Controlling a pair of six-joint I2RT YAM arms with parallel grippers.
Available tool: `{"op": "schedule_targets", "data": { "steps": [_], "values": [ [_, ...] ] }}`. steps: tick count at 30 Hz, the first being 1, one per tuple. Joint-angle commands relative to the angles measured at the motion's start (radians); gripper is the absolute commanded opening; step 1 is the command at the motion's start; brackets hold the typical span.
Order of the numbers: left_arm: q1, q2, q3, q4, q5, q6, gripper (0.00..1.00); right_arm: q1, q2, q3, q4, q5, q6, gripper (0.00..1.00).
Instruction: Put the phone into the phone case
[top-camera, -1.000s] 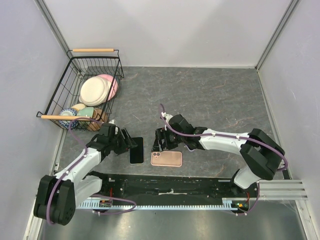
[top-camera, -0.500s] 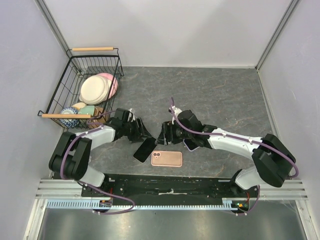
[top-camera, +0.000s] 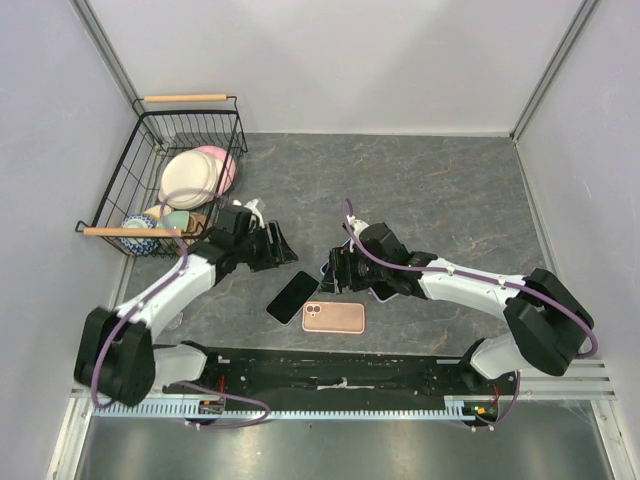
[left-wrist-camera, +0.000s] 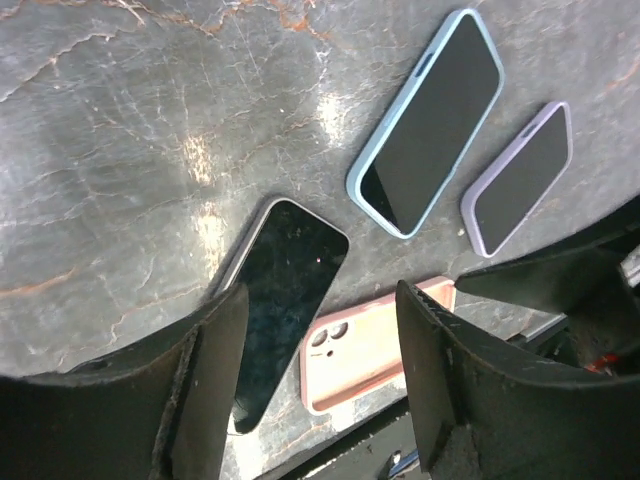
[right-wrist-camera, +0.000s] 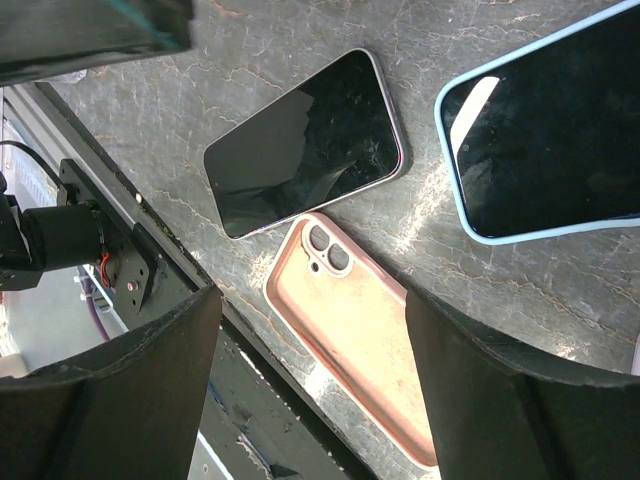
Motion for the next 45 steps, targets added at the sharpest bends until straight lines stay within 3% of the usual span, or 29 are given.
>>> {"op": "schedule_targets", "data": {
  "steps": [1,8,13,24,37,45],
  "values": [
    [0.005,-0.211,-0.088,-0.079,-0.07,0.022,0.68,-0.004,-0.024,-0.007,0.027,-0.003,-0.019,0.82],
    [0.001,-0.574,-0.255,-0.229,-0.134,-0.137,0.65,-0.004,-0.003,-0.01,0.044,-0.014,-0.027,0.83],
    [-0.024,-0.721,-0.326,-0.264,-0.176,-0.277,0.65,-0.013,-0.01,-0.018,0.044,-0.009,-0.032,0.83],
    [-0.059,-0.663,-0.349,-0.274,-0.211,-0.317,0.64,-0.013,0.013,-0.017,0.061,-0.048,-0.018,0.84],
    [-0.061,-0.693,-0.466,-0.196,-0.159,-0.359,0.65,-0.006,0.236,0.092,0.132,-0.101,-0.013,0.84],
    [-0.061,-0.663,-0.532,-0.081,-0.122,-0.385,0.64,-0.006,0.359,0.158,0.126,-0.046,-0.044,0.84]
  ]
}}
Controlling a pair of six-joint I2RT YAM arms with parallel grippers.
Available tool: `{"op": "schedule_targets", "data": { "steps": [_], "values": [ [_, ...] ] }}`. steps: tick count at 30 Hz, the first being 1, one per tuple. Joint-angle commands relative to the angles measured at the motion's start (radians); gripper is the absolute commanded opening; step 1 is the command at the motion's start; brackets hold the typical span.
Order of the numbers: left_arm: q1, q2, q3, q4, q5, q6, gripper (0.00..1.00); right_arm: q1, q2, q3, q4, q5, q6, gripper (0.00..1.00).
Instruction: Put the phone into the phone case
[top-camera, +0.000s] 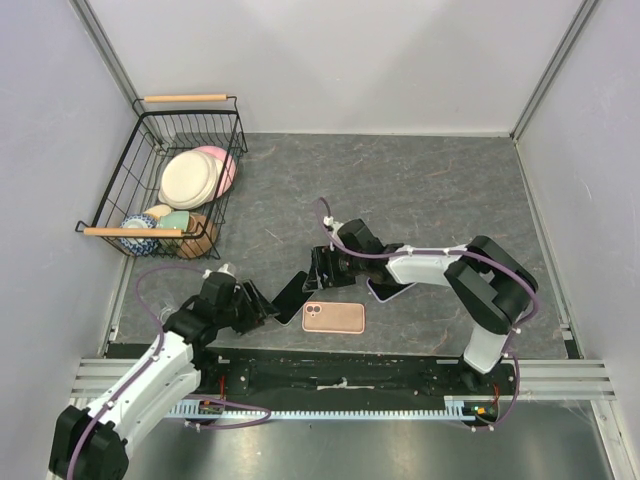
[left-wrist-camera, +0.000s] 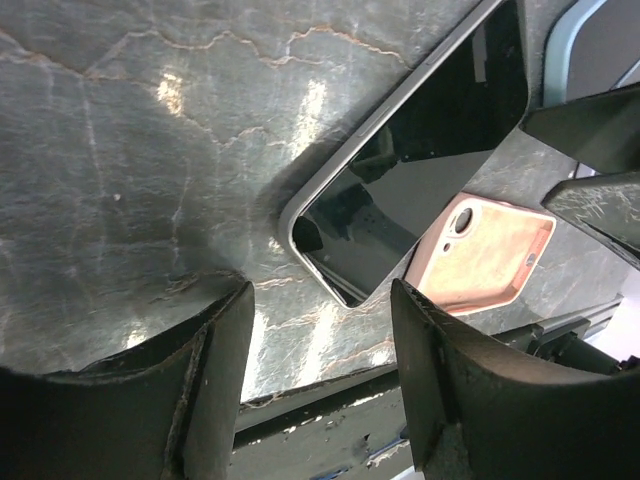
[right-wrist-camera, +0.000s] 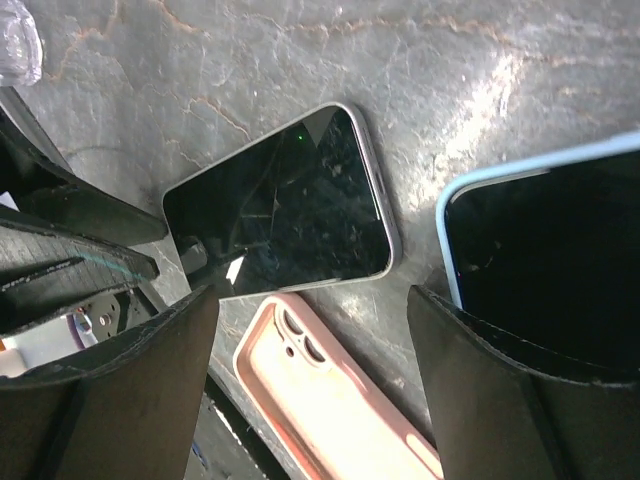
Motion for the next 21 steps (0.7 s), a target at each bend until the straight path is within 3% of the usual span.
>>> {"op": "schedule_targets", "data": {
  "steps": [1,21],
  "values": [
    [-0.004,0.018,-0.013,0.1,0.021,-0.044,0.64,0.005,0.051,0.047,0.012,0.049,-0.032,0.84],
    [-0.004,0.141,-0.059,0.32,0.029,-0.067,0.63,0.005,0.143,0.092,0.044,0.054,-0.026,0.84]
  ]
}}
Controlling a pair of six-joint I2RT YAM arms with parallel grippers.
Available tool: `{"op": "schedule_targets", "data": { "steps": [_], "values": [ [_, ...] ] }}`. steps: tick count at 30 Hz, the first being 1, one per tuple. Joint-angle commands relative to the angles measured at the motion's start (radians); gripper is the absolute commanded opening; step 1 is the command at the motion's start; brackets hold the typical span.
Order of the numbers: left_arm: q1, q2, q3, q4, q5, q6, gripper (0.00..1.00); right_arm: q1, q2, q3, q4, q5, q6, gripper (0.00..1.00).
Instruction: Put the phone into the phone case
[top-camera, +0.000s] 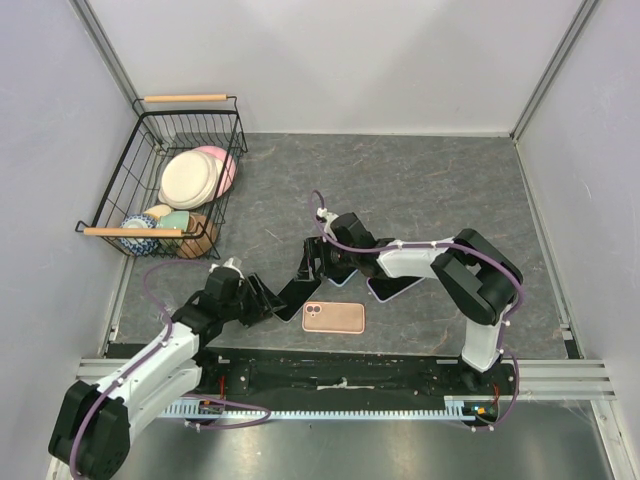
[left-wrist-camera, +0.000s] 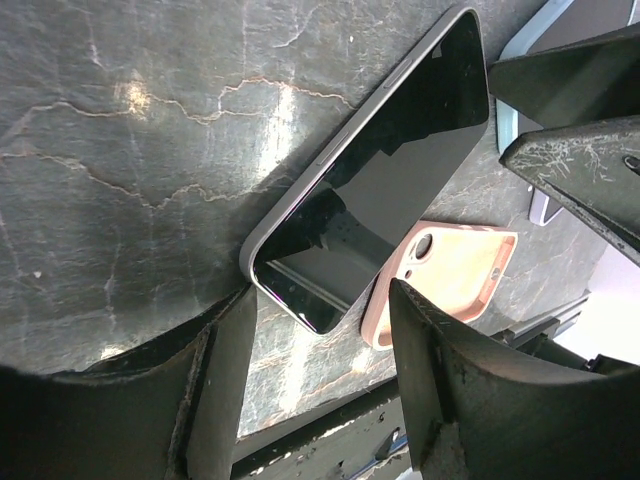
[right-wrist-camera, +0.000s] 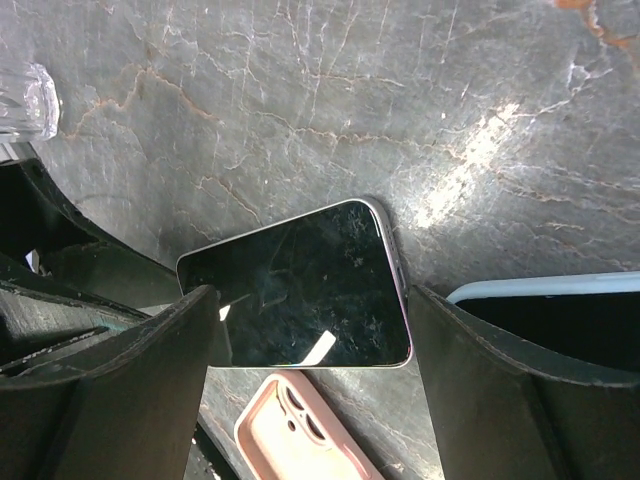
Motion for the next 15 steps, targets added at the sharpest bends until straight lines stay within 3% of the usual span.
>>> {"op": "schedule_targets", "data": {
  "steps": [1,15],
  "values": [
    [-0.003,-0.012,-0.067,0.11,-0.01,-0.061,0.63,0.004,0.035,-0.008,-0.037,0.012,-0.02,0.84],
    [-0.003,-0.151,-0.136,0.242,-0.123,-0.129,0.58,0.004,-0.02,-0.082,0.026,-0.081,0.046,0.83]
  ]
}}
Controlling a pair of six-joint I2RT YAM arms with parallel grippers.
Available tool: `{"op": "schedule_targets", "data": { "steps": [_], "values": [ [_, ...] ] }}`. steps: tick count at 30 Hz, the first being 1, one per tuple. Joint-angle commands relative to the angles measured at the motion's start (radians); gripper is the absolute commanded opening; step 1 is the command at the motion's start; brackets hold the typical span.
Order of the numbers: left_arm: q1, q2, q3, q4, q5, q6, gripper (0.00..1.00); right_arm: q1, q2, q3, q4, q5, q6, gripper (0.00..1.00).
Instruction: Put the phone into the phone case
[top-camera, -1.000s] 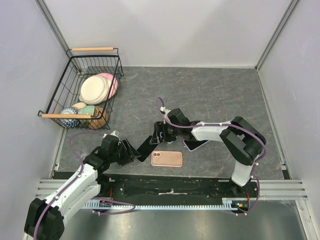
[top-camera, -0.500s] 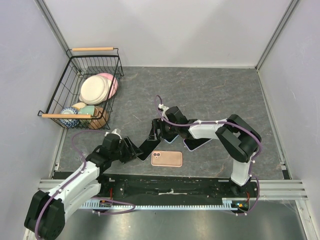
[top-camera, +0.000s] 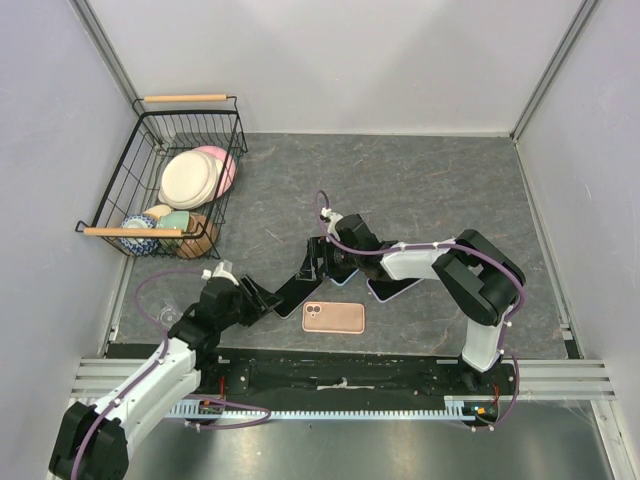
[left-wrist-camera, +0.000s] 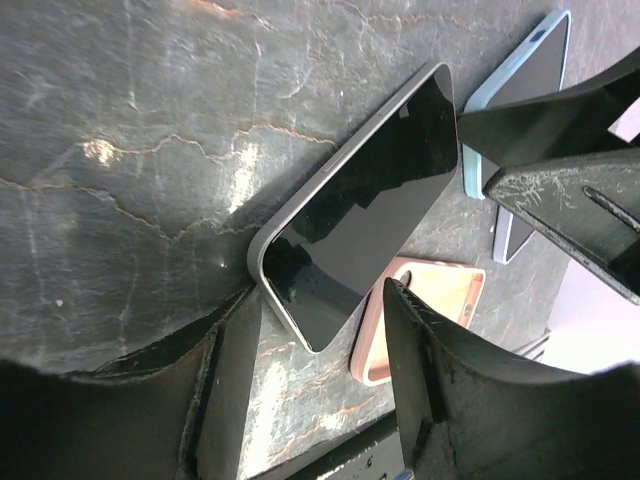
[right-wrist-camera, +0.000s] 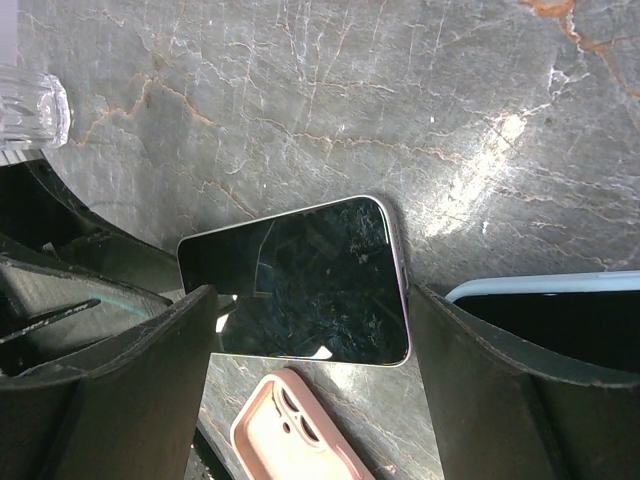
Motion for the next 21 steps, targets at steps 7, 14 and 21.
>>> {"op": "schedule_targets", "data": {
  "steps": [7,14,21],
  "values": [
    [-0.002,0.04,-0.017,0.226,-0.029,-0.029,0.51,0.013,-0.019,-0.053,-0.015,-0.092,0.053,0.83],
    [-0.003,0.011,-0.017,0.267,-0.019,-0.011,0.47,0.013,-0.026,-0.061,-0.007,-0.1,0.057,0.83],
    [-0.003,-0.061,-0.026,0.278,0.003,0.017,0.46,0.013,-0.02,-0.08,0.026,-0.115,0.077,0.83]
  ]
}}
